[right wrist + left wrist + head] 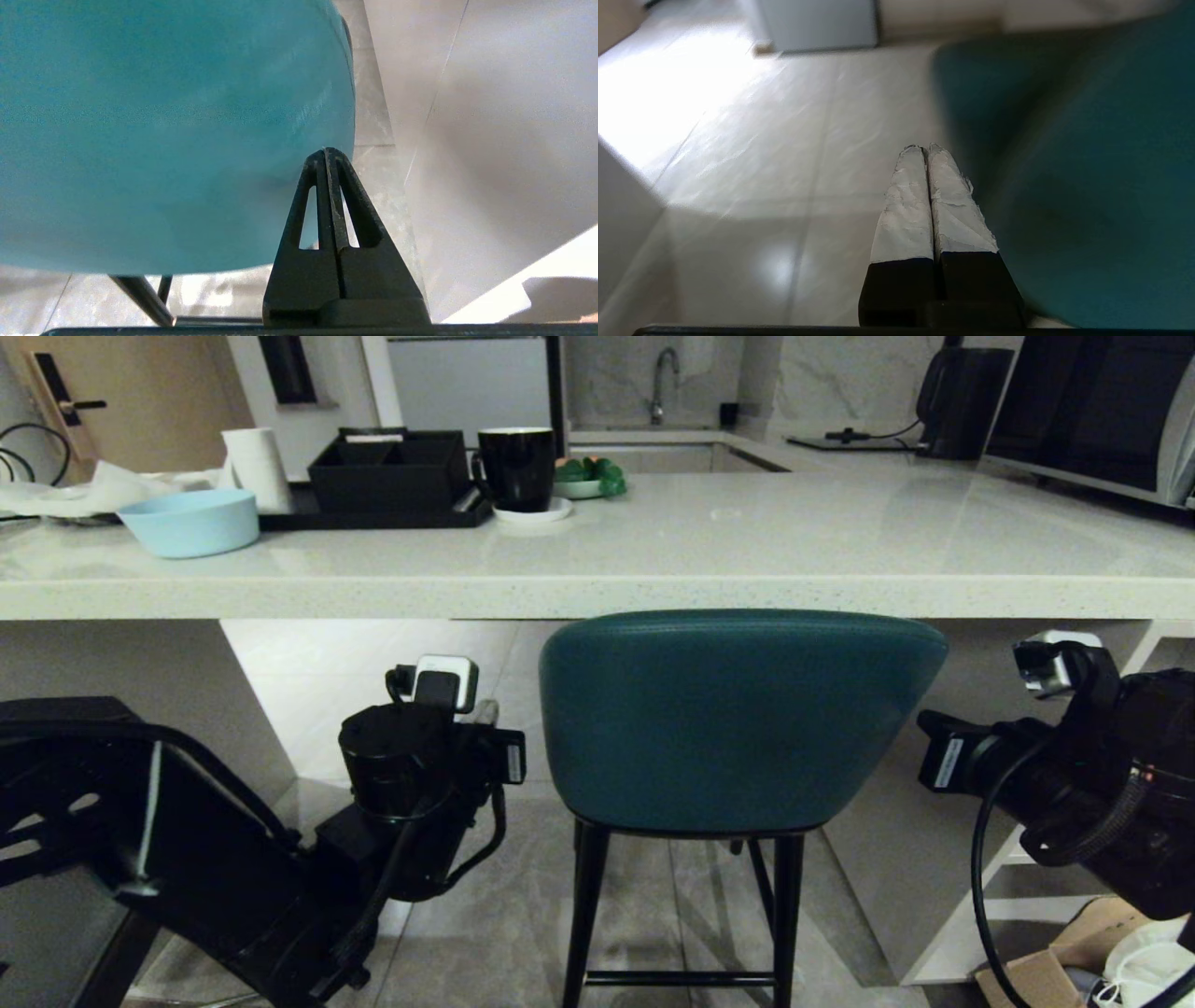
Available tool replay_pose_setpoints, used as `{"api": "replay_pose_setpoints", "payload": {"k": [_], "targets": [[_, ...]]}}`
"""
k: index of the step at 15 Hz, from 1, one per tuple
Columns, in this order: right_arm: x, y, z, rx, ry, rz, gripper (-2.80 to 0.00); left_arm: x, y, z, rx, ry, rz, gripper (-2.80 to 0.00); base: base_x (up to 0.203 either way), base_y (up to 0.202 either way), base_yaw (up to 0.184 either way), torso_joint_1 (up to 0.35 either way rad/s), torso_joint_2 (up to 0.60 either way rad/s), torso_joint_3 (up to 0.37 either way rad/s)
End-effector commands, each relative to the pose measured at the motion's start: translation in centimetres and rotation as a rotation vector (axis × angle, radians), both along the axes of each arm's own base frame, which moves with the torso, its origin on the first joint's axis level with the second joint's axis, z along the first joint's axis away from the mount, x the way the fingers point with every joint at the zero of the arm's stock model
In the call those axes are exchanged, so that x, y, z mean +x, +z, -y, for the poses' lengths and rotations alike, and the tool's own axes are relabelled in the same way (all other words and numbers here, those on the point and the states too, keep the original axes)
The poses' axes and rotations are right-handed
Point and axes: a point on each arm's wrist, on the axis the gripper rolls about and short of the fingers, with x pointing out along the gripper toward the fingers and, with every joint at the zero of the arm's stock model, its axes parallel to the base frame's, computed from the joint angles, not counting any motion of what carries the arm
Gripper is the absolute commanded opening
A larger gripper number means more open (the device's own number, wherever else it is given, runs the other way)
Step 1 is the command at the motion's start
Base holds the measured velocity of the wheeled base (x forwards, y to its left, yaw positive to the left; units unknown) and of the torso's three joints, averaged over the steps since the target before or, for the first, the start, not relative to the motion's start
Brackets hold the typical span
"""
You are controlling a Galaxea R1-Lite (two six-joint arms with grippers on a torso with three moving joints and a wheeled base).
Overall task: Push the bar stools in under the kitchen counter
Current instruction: Push the gray chair back under the dining table
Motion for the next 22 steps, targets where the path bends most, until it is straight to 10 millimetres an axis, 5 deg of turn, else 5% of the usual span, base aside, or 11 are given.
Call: {"api": "replay_pose_setpoints", "payload": {"k": [1, 4, 11, 15, 18, 22], "targets": [[-0.5, -0.3, 0.2, -0.001, -0.003, -0.008, -2.8, -3.7, 3.1, 0.3, -0.046, -0.036, 0.06, -2.8, 0.0, 0.0, 0.0, 0.0, 0.0, 0.0], [-1.3, 0.4, 0.4, 0.005, -0.001, 0.023, -2.8, -5.9, 5.5, -2.1, -0.041, 0.017, 0.073, -2.8, 0.0, 0.0, 0.0, 0.0, 0.0, 0.0], [-4.4, 0.4, 1.3, 0.006, -0.004, 0.036, -2.8, -11.5, 14.5, -10.2, -0.013, 0.198, 0.282, -2.8, 0.0, 0.0, 0.0, 0.0, 0.0, 0.0], [-5.2, 0.3, 1.5, 0.004, -0.004, 0.038, -2.8, -11.4, 13.7, -12.6, 0.034, 0.321, 0.258, -2.8, 0.0, 0.0, 0.0, 0.0, 0.0, 0.0], [-6.8, 0.1, 2.0, 0.005, -0.018, 0.048, -2.8, -11.1, 13.5, -16.7, 0.066, 0.581, 0.233, -2.8, 0.0, 0.0, 0.0, 0.0, 0.0, 0.0], [-9.2, 0.4, 3.4, 0.005, -0.07, 0.106, -2.8, -14.2, 10.9, -18.0, 0.079, 0.644, 0.191, -2.8, 0.0, 0.0, 0.0, 0.0, 0.0, 0.0]]}}
